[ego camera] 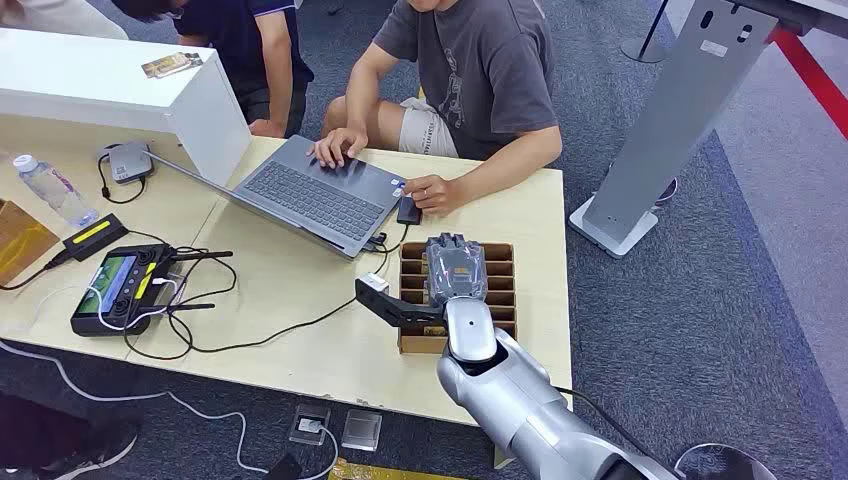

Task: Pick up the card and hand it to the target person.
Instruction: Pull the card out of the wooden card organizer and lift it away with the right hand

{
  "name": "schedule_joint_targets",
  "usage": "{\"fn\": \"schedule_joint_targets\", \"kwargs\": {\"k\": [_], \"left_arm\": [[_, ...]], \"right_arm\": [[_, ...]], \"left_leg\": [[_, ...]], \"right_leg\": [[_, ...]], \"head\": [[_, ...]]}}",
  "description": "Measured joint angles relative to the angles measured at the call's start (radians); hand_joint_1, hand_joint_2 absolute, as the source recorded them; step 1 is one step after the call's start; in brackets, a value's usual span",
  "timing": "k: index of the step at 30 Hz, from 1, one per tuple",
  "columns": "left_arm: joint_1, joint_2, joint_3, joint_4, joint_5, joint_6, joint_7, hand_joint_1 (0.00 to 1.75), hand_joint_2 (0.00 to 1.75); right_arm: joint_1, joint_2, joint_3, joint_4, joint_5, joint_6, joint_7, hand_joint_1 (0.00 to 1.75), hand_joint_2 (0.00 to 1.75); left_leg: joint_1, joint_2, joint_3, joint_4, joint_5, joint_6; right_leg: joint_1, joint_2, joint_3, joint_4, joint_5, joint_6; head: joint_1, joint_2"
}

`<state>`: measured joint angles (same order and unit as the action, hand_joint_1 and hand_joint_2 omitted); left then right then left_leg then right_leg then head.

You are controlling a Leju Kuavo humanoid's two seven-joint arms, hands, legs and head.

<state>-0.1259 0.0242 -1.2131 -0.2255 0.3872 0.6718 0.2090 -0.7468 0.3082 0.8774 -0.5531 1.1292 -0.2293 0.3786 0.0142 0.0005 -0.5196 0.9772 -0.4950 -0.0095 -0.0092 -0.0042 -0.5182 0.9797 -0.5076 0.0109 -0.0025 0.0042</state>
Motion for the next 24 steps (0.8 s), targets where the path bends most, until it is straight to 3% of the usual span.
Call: {"fn": "schedule_joint_targets", "kwargs": {"k": [18, 24], "left_arm": [[0.0, 0.0, 0.0, 0.0, 0.0, 0.002, -0.003, 0.0, 0.0], [0.0, 0.0, 0.0, 0.0, 0.0, 0.002, -0.003, 0.0, 0.0]], "right_arm": [[-0.008, 0.006, 0.0, 0.017, 0.004, 0.03, 0.005, 0.94, 1.75], [-0.008, 0.007, 0.001, 0.023, 0.005, 0.032, 0.005, 1.21, 1.75]], "left_leg": [[0.0, 0.0, 0.0, 0.0, 0.0, 0.0], [0.0, 0.0, 0.0, 0.0, 0.0, 0.0]], "right_leg": [[0.0, 0.0, 0.0, 0.0, 0.0, 0.0], [0.0, 0.0, 0.0, 0.0, 0.0, 0.0]], "head": [[0.0, 0.0], [0.0, 0.0]]}}
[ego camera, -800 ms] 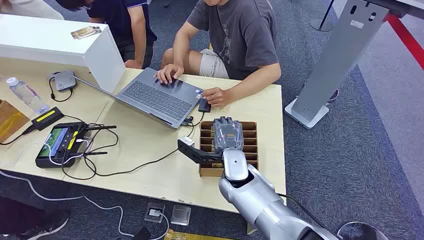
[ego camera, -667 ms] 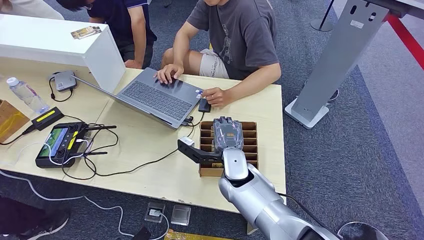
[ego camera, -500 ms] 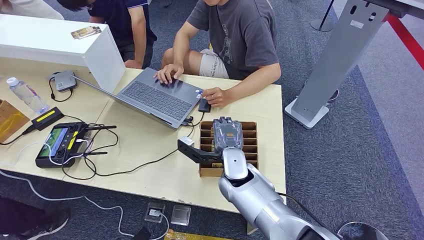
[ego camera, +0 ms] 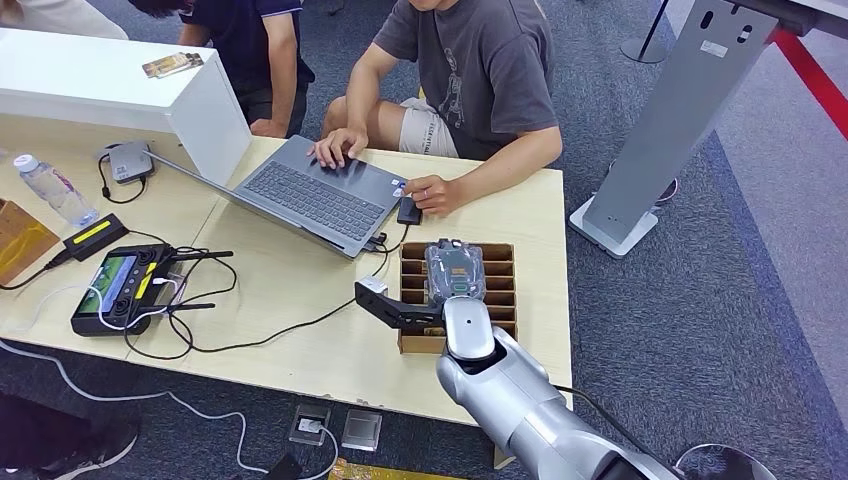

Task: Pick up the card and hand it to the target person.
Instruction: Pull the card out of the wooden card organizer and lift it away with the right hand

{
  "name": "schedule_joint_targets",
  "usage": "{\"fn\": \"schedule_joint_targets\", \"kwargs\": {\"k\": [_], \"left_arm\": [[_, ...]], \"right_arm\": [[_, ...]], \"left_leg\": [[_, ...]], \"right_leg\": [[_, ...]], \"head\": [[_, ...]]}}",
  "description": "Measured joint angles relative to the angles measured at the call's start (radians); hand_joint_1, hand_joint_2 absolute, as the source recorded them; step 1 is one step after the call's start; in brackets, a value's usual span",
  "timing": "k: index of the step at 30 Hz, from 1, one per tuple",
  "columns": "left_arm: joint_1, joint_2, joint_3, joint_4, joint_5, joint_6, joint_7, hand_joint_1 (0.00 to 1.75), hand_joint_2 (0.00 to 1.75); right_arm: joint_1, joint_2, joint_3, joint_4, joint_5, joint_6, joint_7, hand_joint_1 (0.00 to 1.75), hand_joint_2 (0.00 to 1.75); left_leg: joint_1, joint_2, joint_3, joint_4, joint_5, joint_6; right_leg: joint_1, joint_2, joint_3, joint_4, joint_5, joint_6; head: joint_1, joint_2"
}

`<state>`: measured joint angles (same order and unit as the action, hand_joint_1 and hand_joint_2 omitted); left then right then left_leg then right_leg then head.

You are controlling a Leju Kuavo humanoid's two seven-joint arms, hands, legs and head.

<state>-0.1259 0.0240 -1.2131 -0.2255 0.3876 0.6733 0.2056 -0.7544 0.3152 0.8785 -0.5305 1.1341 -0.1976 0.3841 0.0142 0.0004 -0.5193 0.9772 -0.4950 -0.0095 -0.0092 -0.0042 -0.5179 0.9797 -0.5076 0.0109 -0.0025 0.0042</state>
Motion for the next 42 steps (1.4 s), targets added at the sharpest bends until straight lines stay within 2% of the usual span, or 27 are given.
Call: {"fn": "schedule_joint_targets", "kwargs": {"k": [2, 11, 29, 37, 42], "left_arm": [[0.0, 0.0, 0.0, 0.0, 0.0, 0.0, 0.0, 0.0, 0.0], [0.0, 0.0, 0.0, 0.0, 0.0, 0.0, 0.0, 0.0, 0.0], [0.0, 0.0, 0.001, 0.0, 0.001, 0.008, 0.003, 0.0, 0.0], [0.002, 0.0, 0.006, 0.0, 0.003, 0.009, 0.003, 0.0, 0.0], [0.003, 0.0, 0.011, 0.0, 0.009, 0.009, 0.002, 0.0, 0.0]], "right_arm": [[0.002, 0.001, 0.0, 0.003, 0.0, 0.0, 0.0, 1.29, 1.75], [0.003, 0.004, 0.0, 0.009, -0.004, -0.004, -0.004, 1.37, 1.75], [0.004, 0.004, -0.001, 0.001, -0.024, -0.077, -0.038, 1.32, 1.75], [0.004, -0.002, -0.004, -0.053, -0.023, -0.096, -0.039, 1.38, 1.75], [0.005, -0.015, -0.006, -0.113, -0.034, -0.09, -0.039, 1.36, 1.75]], "left_leg": [[0.0, 0.0, 0.0, 0.0, 0.0, 0.0], [0.0, 0.0, 0.0, 0.0, 0.0, 0.0], [0.0, 0.0, 0.0, 0.0, 0.0, 0.0], [0.0, 0.0, -0.004, 0.0, 0.0, 0.0], [0.0, 0.0, -0.007, 0.0, 0.0, 0.0]], "right_leg": [[0.0, 0.0, 0.0, 0.0, 0.0, 0.0], [0.0, 0.0, 0.0, 0.0, 0.0, 0.0], [0.0, 0.0, 0.0, 0.0, 0.0, 0.0], [0.0, 0.0, -0.004, 0.0, 0.0, 0.0], [0.0, 0.0, -0.007, 0.0, 0.0, 0.0]], "head": [[0.0, 0.0], [0.0, 0.0], [0.0, 0.0], [0.0, 0.0], [0.0, 0.0]]}}
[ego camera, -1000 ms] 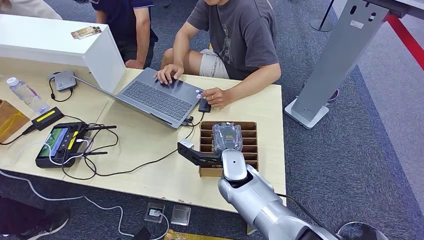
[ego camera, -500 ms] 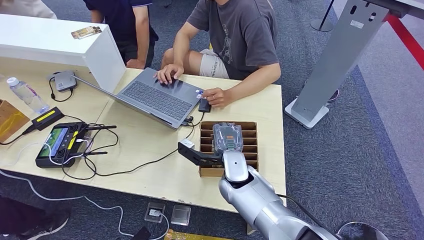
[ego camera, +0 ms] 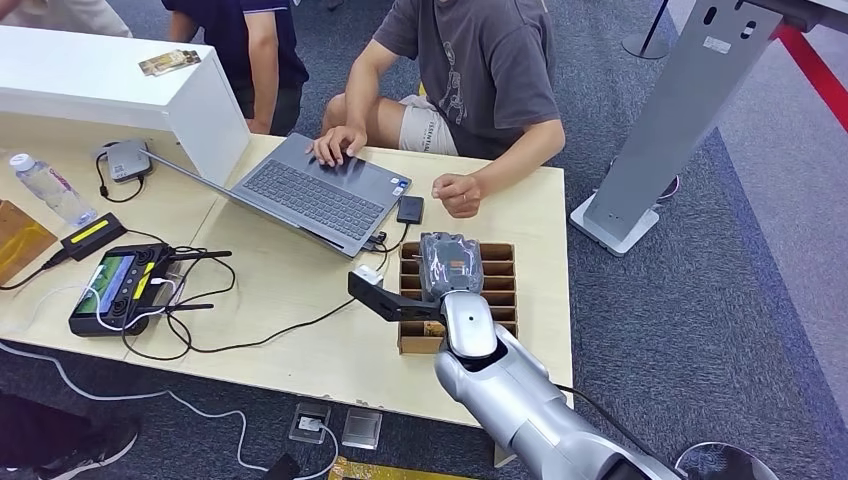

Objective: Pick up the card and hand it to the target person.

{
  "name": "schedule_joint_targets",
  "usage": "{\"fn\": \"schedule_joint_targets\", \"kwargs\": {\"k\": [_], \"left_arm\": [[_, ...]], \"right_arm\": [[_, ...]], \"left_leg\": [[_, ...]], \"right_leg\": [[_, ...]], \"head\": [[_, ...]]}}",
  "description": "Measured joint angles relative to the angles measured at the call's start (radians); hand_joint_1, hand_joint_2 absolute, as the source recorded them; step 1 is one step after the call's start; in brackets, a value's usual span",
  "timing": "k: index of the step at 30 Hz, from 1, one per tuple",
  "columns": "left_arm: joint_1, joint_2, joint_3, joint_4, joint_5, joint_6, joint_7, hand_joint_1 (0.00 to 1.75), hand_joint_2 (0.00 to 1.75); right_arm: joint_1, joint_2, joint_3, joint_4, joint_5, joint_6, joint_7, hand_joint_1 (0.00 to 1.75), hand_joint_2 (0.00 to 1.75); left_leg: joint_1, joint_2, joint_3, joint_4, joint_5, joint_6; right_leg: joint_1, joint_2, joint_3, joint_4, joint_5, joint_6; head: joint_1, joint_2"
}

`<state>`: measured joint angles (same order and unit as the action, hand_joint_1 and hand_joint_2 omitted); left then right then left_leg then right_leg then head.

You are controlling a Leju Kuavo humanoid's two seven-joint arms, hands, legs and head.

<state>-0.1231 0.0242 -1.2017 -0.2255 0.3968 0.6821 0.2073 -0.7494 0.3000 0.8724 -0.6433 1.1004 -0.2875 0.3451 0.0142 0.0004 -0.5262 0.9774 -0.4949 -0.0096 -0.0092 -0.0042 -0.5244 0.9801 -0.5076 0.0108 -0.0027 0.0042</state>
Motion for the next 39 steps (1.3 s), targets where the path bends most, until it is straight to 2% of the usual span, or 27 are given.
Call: {"fn": "schedule_joint_targets", "kwargs": {"k": [17, 29, 35, 39], "left_arm": [[0.002, 0.0, 0.015, 0.0, 0.009, 0.007, 0.001, 0.0, 0.0], [0.003, 0.0, 0.029, 0.0, 0.004, 0.009, 0.01, 0.0, 0.0], [0.002, 0.0, 0.028, 0.0, -0.017, 0.002, -0.003, 0.0, 0.0], [0.002, 0.0, 0.028, 0.0, -0.027, 0.0, -0.009, 0.0, 0.0]], "right_arm": [[0.018, -0.06, -0.018, -0.236, -0.05, 0.026, 0.019, 1.41, 1.75], [0.013, -0.121, -0.052, -0.41, -0.028, -0.104, -0.002, 1.5, 1.75], [-0.008, -0.142, -0.079, -0.401, 0.063, -0.21, -0.031, 1.44, 1.75], [-0.026, -0.151, -0.096, -0.337, 0.084, -0.229, -0.041, 1.4, 1.75]], "left_leg": [[0.0, 0.0, -0.003, 0.0, 0.0, 0.0], [0.0, 0.0, -0.004, 0.0, 0.0, 0.0], [0.0, 0.0, -0.005, 0.0, 0.0, 0.0], [0.0, 0.0, -0.005, 0.0, 0.0, 0.0]], "right_leg": [[0.0, 0.0, -0.003, 0.0, 0.0, 0.0], [0.0, 0.0, -0.004, 0.0, 0.0, 0.0], [0.0, 0.0, -0.004, 0.0, 0.0, 0.0], [0.0, 0.0, -0.004, 0.0, 0.0, 0.0]], "head": [[0.0, 0.0], [0.0, 0.0], [0.0, 0.0], [0.0, 0.0]]}}
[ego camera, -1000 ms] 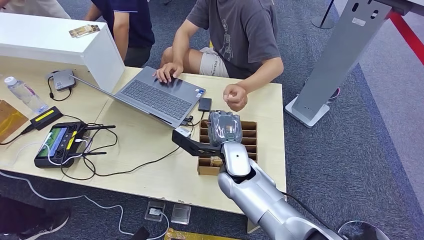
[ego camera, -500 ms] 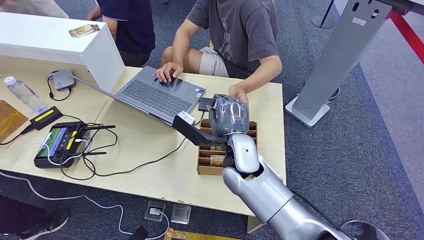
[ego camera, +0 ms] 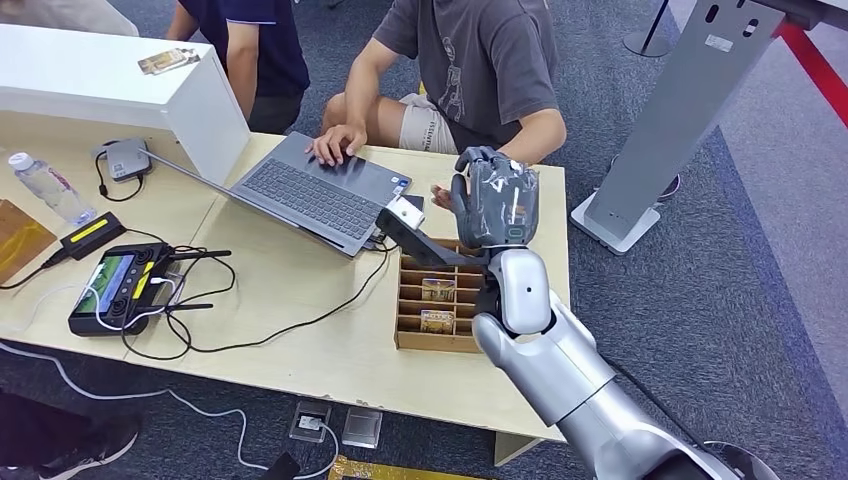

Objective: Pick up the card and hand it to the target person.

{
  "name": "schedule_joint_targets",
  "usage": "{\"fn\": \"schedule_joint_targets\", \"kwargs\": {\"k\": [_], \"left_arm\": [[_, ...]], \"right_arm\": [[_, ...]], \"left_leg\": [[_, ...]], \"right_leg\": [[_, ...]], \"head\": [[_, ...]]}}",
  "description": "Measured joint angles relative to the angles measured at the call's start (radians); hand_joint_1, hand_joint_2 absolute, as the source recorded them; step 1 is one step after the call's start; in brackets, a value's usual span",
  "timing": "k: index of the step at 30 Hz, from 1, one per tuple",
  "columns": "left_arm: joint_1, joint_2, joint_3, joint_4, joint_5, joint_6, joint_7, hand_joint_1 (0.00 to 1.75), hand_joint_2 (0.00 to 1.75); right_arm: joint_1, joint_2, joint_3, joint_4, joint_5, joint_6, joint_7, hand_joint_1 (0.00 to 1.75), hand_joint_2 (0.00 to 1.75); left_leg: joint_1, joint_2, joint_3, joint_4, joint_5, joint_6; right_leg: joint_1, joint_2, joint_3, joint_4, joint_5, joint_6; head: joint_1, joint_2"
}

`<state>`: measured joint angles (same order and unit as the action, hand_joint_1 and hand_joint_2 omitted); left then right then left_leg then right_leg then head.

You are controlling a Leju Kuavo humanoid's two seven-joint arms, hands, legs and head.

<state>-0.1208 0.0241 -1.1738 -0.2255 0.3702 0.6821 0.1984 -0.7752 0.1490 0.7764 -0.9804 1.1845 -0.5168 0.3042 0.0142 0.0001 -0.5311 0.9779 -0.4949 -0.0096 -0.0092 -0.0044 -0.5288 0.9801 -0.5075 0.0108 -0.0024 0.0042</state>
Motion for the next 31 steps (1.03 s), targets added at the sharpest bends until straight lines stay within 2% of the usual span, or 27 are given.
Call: {"fn": "schedule_joint_targets", "kwargs": {"k": [7, 8, 11, 12, 14, 23, 31], "left_arm": [[0.0, 0.0, -0.001, 0.0, -0.006, 0.0, 0.002, 0.0, 0.0], [0.0, 0.0, -0.001, 0.0, -0.007, 0.0, 0.002, 0.0, 0.0], [0.0, 0.0, -0.001, 0.0, -0.01, 0.0, 0.003, 0.0, 0.0], [0.0, 0.0, -0.001, 0.0, -0.01, 0.0, 0.003, 0.0, 0.0], [-0.001, 0.0, -0.001, 0.0, -0.01, 0.0, 0.003, 0.0, 0.0], [-0.001, 0.0, -0.002, 0.0, -0.008, 0.0, 0.005, 0.0, 0.0], [0.0, 0.0, -0.002, 0.0, -0.006, 0.002, 0.005, 0.0, 0.0]], "right_arm": [[-0.01, -0.004, -0.005, 0.126, 0.008, 0.036, 0.013, 1.34, 1.75], [-0.01, -0.004, -0.005, 0.141, 0.01, 0.046, 0.017, 1.18, 1.75], [-0.01, -0.004, -0.004, 0.184, 0.015, 0.074, 0.025, 0.24, 1.75], [-0.01, -0.004, -0.004, 0.197, 0.016, 0.079, 0.026, 0.05, 1.75], [-0.01, -0.003, -0.003, 0.222, 0.016, 0.084, 0.026, 0.0, 1.75], [-0.009, 0.009, -0.002, 0.27, -0.005, 0.076, 0.019, 0.0, 1.75], [-0.006, 0.009, -0.003, 0.262, -0.051, 0.004, -0.006, 0.0, 1.75]], "left_leg": [[0.0, 0.0, 0.0, 0.0, 0.0, 0.0], [0.0, 0.0, 0.0, 0.0, 0.0, 0.0], [0.0, 0.0, -0.001, 0.0, 0.0, 0.0], [0.0, 0.0, -0.001, 0.0, 0.0, 0.0], [0.0, 0.0, -0.001, 0.0, 0.0, 0.0], [0.0, 0.0, -0.001, 0.0, 0.0, 0.0], [0.0, 0.0, -0.001, 0.0, 0.0, 0.0]], "right_leg": [[0.0, 0.0, 0.0, 0.0, 0.0, 0.0], [0.0, 0.0, 0.0, 0.0, 0.0, 0.0], [0.0, 0.0, 0.0, 0.0, 0.0, 0.0], [0.0, 0.0, 0.0, 0.0, 0.0, 0.0], [0.0, 0.0, -0.001, 0.0, 0.0, 0.0], [0.0, 0.0, -0.001, 0.0, 0.0, 0.0], [0.0, 0.0, -0.001, 0.0, 0.0, 0.0]], "head": [[-0.001, 0.0], [-0.001, 0.0], [-0.001, 0.0], [-0.001, 0.0], [-0.001, 0.0], [-0.001, 0.0], [0.0, 0.0]]}}
